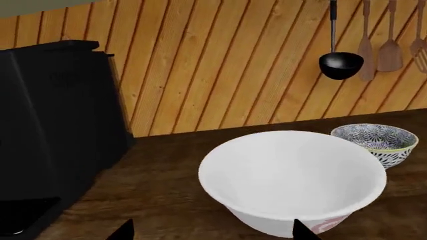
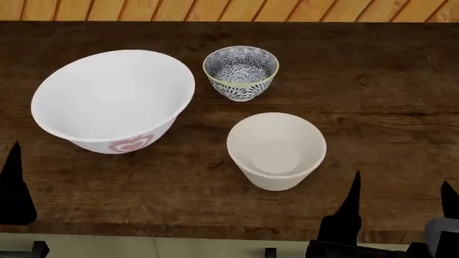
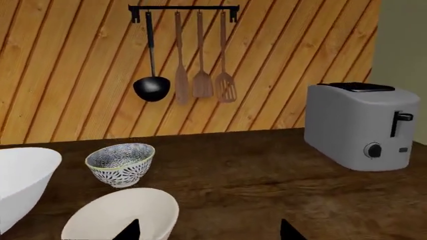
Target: Stack the bowls from largest to smallest.
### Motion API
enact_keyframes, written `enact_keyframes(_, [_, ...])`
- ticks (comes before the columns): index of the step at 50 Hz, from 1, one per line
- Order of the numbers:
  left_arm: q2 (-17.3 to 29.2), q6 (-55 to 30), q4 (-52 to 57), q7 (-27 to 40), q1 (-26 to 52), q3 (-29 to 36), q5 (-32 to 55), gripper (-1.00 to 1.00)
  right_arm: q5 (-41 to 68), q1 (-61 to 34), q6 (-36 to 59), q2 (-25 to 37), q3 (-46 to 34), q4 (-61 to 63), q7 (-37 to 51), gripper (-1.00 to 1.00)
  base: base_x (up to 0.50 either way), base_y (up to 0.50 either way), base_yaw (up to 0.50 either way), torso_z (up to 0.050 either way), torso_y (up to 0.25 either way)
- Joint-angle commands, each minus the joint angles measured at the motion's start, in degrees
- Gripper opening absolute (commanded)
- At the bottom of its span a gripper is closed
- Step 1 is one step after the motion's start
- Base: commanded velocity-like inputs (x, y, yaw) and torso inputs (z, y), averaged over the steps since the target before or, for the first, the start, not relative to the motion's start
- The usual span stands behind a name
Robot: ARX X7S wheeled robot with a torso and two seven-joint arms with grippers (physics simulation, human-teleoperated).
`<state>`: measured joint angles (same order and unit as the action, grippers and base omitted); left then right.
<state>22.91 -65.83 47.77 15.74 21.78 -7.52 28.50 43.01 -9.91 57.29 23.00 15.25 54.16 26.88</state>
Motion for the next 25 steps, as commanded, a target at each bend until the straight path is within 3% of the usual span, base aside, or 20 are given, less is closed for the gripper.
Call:
enact_keyframes(1, [3.6, -5.5, 2.4, -0.6, 2.4, -3.1, 2.2, 1.0, 14.9, -0.5, 5.0, 6.9, 9.6, 5.6, 7.6, 1.0, 0.5, 0.13, 0.0, 0.0, 0.0])
enact_keyframes(16, [5.5, -6.9, 2.0, -1.5, 2.6, -7.3, 3.7, 1.0, 20.6, 1.4, 1.6, 11.2, 11.3, 5.4, 10.9, 1.0, 0.5, 0.13, 0.0, 0.0, 0.0])
enact_keyframes(25, [6.8, -4.8, 0.8, -1.4, 1.4, -4.7, 2.2, 1.0, 19.2, 2.6, -0.7, 12.5, 9.7, 4.8, 10.9, 1.0, 0.5, 0.13, 0.0, 0.0, 0.002])
